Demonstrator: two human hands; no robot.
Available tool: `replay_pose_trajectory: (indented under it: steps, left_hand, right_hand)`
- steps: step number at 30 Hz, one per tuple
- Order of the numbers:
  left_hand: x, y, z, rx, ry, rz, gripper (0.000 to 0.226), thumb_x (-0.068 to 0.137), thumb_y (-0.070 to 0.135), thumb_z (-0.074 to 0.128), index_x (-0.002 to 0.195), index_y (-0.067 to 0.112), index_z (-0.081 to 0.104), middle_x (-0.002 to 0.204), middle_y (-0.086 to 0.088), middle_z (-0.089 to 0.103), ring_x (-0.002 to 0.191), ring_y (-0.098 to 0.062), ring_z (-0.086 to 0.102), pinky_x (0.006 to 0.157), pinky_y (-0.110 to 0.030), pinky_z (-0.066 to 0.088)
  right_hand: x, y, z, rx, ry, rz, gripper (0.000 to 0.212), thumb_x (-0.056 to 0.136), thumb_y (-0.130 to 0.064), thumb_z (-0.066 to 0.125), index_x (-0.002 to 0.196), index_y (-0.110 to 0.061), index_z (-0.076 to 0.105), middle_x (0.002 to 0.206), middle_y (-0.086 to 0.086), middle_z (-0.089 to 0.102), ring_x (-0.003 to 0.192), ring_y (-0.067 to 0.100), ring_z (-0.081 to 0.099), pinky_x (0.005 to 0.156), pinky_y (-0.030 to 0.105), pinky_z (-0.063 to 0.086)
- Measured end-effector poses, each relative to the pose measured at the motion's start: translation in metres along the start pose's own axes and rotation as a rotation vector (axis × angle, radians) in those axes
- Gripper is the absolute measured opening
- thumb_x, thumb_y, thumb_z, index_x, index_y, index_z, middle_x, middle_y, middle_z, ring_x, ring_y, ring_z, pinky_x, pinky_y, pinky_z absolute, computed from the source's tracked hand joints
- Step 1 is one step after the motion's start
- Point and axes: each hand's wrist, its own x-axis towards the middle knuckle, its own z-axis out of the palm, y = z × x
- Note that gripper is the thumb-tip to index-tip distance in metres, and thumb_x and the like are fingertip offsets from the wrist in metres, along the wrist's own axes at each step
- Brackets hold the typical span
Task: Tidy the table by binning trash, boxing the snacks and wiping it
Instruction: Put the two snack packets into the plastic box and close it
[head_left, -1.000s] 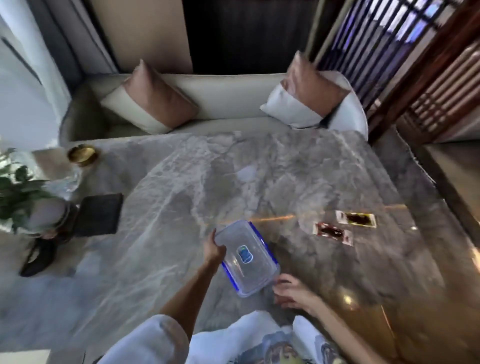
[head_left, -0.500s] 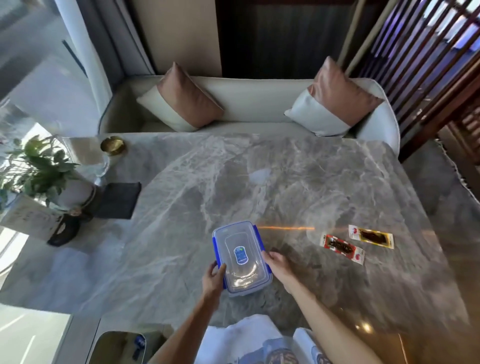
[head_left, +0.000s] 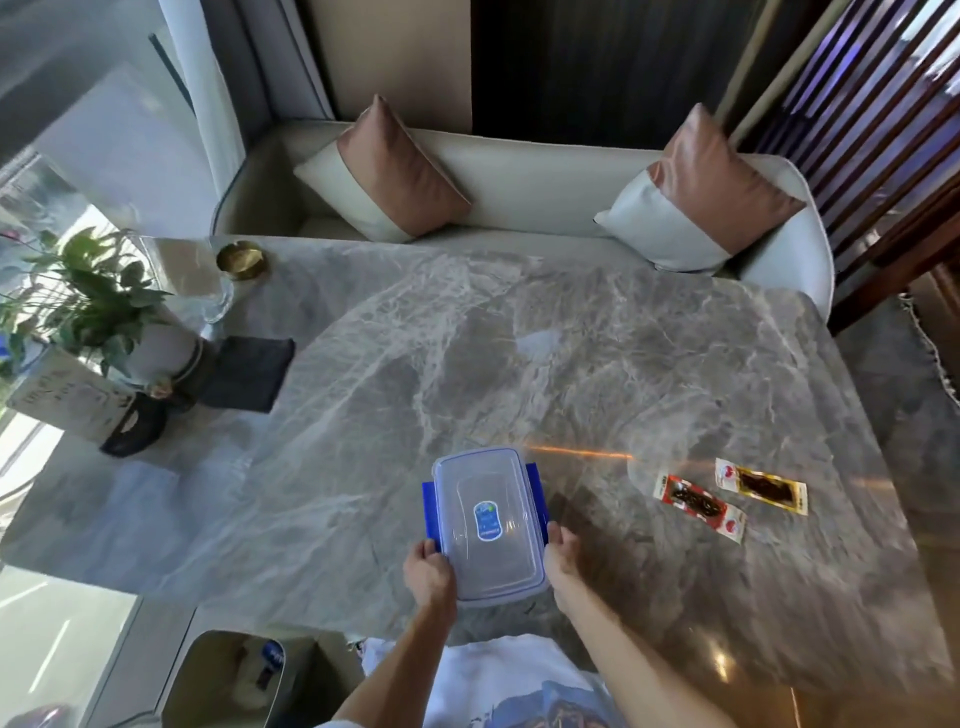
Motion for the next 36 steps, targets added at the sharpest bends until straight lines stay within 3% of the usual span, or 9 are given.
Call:
replay_pose_trajectory:
  steps: [6,11,18,21,24,27,30,33,36]
  left_hand:
    - [0.003,-0.005,-0.005,0.092,-0.065,0.057,0.022,0.090,0.003,0.051,0.105,-0.004,0.065,0.093,-0.023,0.068,0.085,-0.028,0.060,0.078,-0.037,0.046]
    - [0.015,0.027,-0.020,0.437,-0.049,0.449,0.042,0.079,-0.012,0.048,0.116,0.000,0.061,0.112,-0.020,0.063,0.101,-0.036,0.059,0.089,-0.043,0.046]
    - [0.044,0.128,-0.004,0.637,-0.635,0.500,0.061,0.078,0.001,0.044,0.139,-0.004,0.044,0.144,-0.021,0.048,0.132,-0.032,0.049,0.109,-0.033,0.037]
    - [0.052,0.148,-0.004,0.658,-0.723,0.435,0.075,0.058,0.009,0.035,0.129,-0.009,0.053,0.116,-0.024,0.064,0.107,-0.032,0.062,0.090,-0.031,0.049]
    - [0.060,0.151,-0.004,0.677,-0.744,0.322,0.033,0.074,-0.004,0.041,0.098,-0.006,0.064,0.049,0.004,0.059,0.045,-0.007,0.053,0.039,-0.010,0.038]
    - [0.063,0.147,-0.008,0.656,-0.734,0.301,0.021,0.076,-0.007,0.046,0.091,0.003,0.058,0.059,-0.003,0.046,0.034,-0.003,0.045,0.031,-0.010,0.029]
    - [0.064,0.129,-0.009,0.771,-0.667,0.368,0.040,0.089,-0.006,0.055,0.128,-0.006,0.047,0.065,-0.008,0.049,0.048,-0.012,0.051,0.048,-0.021,0.039]
    - [0.059,0.107,-0.014,0.918,-0.565,0.483,0.044,0.087,0.006,0.062,0.130,0.004,0.052,0.108,-0.023,0.066,0.098,-0.034,0.064,0.085,-0.036,0.048]
    - [0.053,0.088,-0.027,0.884,-0.468,0.490,0.046,0.084,0.007,0.060,0.130,0.007,0.057,0.119,-0.022,0.064,0.109,-0.032,0.063,0.095,-0.034,0.047]
  right_hand:
    - [0.003,0.010,-0.008,-0.130,-0.036,-0.186,0.053,0.100,-0.039,0.038,0.136,-0.003,0.053,0.133,0.019,0.058,0.124,0.031,0.055,0.106,0.039,0.041]
    - [0.004,-0.001,-0.012,-0.600,0.089,-0.530,0.031,0.093,-0.034,0.059,0.117,-0.017,0.068,0.105,0.006,0.062,0.099,0.025,0.062,0.081,0.030,0.048]
    - [-0.001,-0.016,0.005,-0.448,0.052,-0.457,0.044,0.081,-0.020,0.075,0.122,-0.005,0.066,0.105,0.010,0.060,0.095,0.024,0.060,0.088,0.037,0.048]
    - [-0.008,-0.022,0.008,-0.362,0.068,-0.536,0.040,0.080,-0.014,0.074,0.119,-0.006,0.068,0.102,0.006,0.069,0.090,0.016,0.062,0.086,0.034,0.051]
    - [-0.011,-0.034,0.004,-0.225,0.000,-0.518,0.041,0.084,-0.006,0.069,0.124,-0.004,0.064,0.118,0.003,0.070,0.105,0.012,0.067,0.099,0.031,0.051]
    - [-0.010,-0.041,-0.017,-0.214,-0.051,-0.561,0.031,0.088,-0.010,0.065,0.119,-0.010,0.068,0.100,-0.011,0.074,0.090,-0.006,0.068,0.084,0.012,0.052]
    - [-0.001,-0.033,-0.058,-0.167,0.063,-0.521,0.029,0.090,-0.016,0.065,0.118,-0.011,0.068,0.093,-0.001,0.073,0.084,0.009,0.066,0.075,0.022,0.050]
    - [0.019,-0.011,-0.105,-0.081,0.211,-0.395,0.030,0.092,-0.017,0.063,0.118,-0.003,0.066,0.084,0.008,0.067,0.079,0.021,0.059,0.075,0.033,0.046]
    - [0.032,0.007,-0.134,-0.042,0.299,-0.303,0.034,0.094,-0.012,0.059,0.124,0.004,0.060,0.095,0.019,0.069,0.083,0.023,0.058,0.079,0.039,0.048]
